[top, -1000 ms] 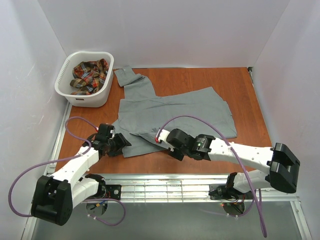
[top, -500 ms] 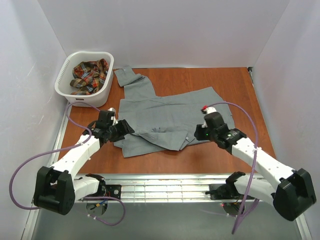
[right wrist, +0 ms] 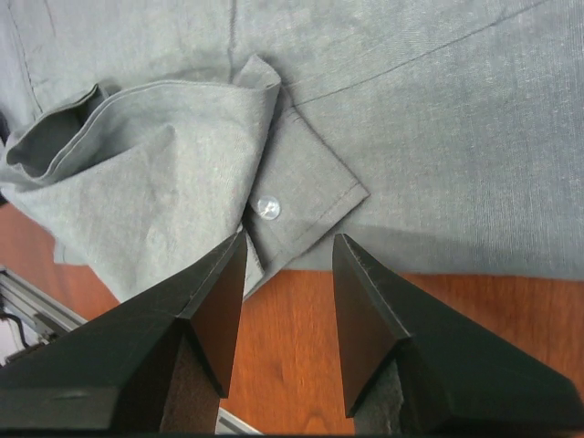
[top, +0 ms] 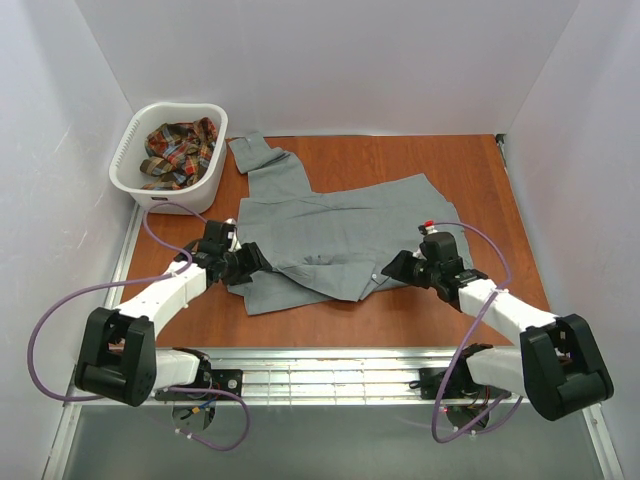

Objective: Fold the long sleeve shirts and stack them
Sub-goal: Fold the shirt

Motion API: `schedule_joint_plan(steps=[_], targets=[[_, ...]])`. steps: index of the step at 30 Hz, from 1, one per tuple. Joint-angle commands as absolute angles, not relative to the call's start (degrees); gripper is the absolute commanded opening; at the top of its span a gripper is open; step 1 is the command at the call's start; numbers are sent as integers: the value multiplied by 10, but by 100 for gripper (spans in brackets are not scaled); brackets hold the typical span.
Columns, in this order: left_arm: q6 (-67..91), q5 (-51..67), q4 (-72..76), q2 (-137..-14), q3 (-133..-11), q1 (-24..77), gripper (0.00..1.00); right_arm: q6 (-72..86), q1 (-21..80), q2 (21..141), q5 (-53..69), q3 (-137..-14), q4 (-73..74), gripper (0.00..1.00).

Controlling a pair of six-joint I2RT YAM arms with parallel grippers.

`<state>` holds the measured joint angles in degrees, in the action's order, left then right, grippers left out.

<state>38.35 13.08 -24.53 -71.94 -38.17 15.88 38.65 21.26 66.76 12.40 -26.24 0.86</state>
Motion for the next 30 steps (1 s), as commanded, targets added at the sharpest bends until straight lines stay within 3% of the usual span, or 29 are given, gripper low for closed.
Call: schedule_joint_plan(steps=[1,30], targets=[[380,137,-241,-722,-366,160,67,434,207,692,138,-243,-70,36],[388,143,-230,-711,-322,160,67,502,208,758,102,-216,-129,36]])
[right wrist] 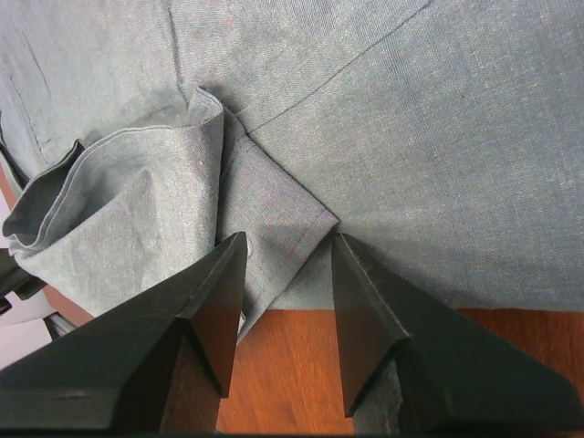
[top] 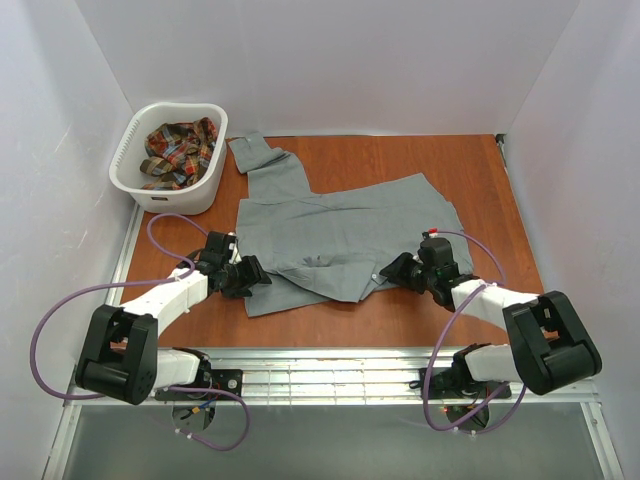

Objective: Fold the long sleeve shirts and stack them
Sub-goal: Fold the shirt

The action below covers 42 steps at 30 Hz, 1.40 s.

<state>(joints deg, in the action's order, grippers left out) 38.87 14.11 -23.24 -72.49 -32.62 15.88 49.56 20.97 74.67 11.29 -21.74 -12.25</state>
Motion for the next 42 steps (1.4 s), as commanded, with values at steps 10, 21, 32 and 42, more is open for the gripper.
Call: schedule_joint_plan(steps=[10,21,32,42], targets=[[388,144,-229,-709,-320,159,67,491,214,784,115,-241,-140,10],[393,136,-230,-710,-315,160,67,416,213,708,84,-286,-73,1],[390,126,-236,-708,-315,160,67,259,144,717,-54,-399,73,1],[388,116,-244,-699,-313,160,67,167,89,856,-133,-560,209,1]])
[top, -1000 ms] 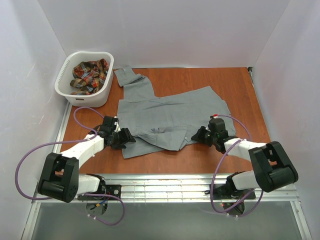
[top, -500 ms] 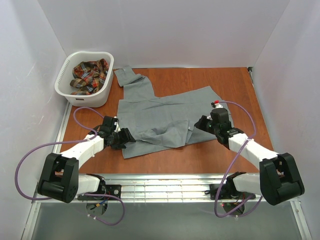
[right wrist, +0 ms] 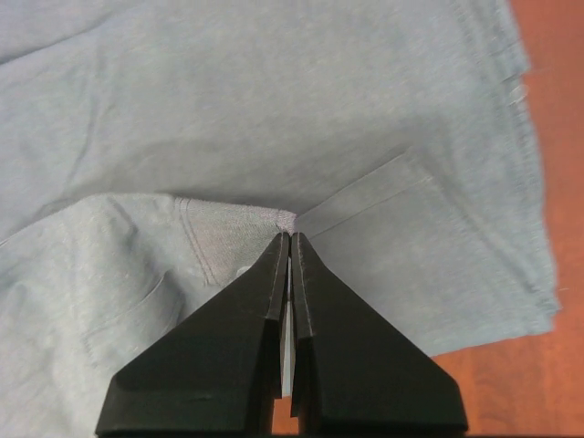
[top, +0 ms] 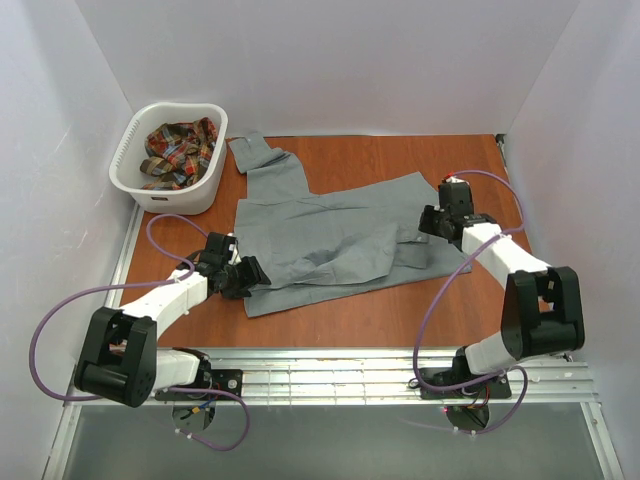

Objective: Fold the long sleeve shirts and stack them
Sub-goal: Fold the shirt

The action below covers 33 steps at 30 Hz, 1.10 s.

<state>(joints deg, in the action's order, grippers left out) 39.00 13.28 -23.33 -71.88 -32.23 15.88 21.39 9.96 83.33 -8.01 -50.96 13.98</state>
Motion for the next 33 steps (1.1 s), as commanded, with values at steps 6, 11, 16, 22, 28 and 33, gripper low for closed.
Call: schedule_joint_plan(steps=[6,11,16,22,28,33], targets=[[388,105,-250,-695,-312,160,67,132,71,873,-156,-634,278,1],[392,101,-250,-690,-309,160,67,119,69,886,-168,-665,323,1],[385,96,-256,-681,-315,160,67,116,69,890,-206,-674,340,10],[370,100,-274,-650,-341,159,69,112,69,862,-157,-677,338,51],[359,125,-277,-627,-373,164,70,149,57,830,-45,-572,267,48],[356,122,-277,-635,-371,169,70,201,-29,814,68,-474,181,44]])
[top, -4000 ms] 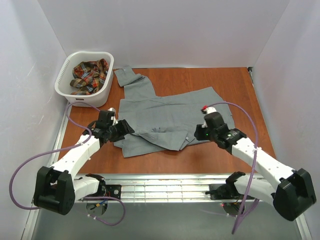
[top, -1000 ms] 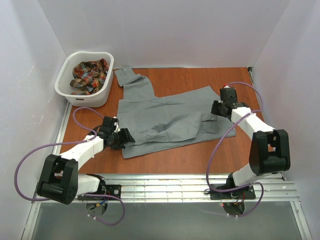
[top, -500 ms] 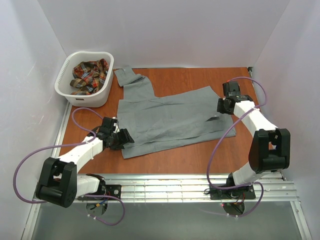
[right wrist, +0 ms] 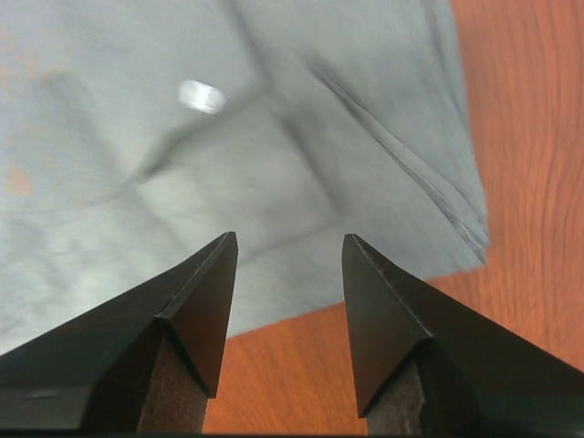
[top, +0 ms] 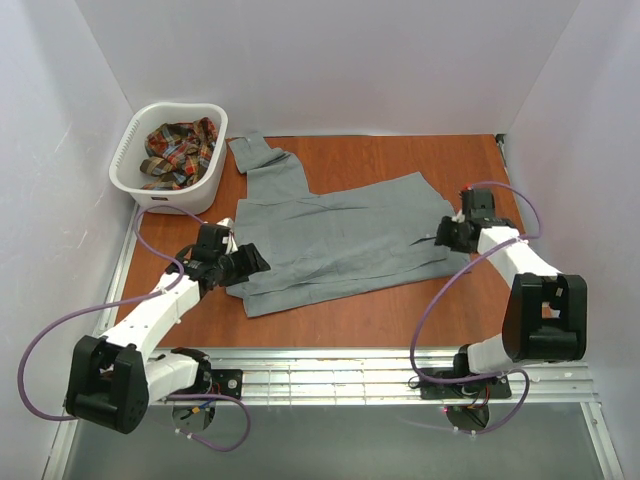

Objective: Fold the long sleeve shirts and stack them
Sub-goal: Fold the shirt

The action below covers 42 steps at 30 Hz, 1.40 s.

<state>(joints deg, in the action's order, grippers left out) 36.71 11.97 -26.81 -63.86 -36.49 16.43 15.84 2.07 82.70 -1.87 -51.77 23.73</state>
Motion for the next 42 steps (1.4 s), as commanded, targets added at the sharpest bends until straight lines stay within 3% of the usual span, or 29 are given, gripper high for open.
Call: schedule_joint_plan(steps=[1,9,19,24,28,42], targets=[[357,117,-277,-641,-370,169,70,207,-50,813,83,-463,158,43],[374,107,-260,-692,-351,170,69,274,-102,827,188,-375,25,42],[377,92,-254,-705,-336,170,69,303,-116,852,207,-345,-43,40],[376,83,-254,-706,-332,170,69,303,-117,860,214,-344,-50,29],[377,76,-255,-713,-330,170,68,294,-123,848,199,-344,-44,2],[385,69,-266,-716,-325,170,68,205,-133,802,76,-443,98,1]])
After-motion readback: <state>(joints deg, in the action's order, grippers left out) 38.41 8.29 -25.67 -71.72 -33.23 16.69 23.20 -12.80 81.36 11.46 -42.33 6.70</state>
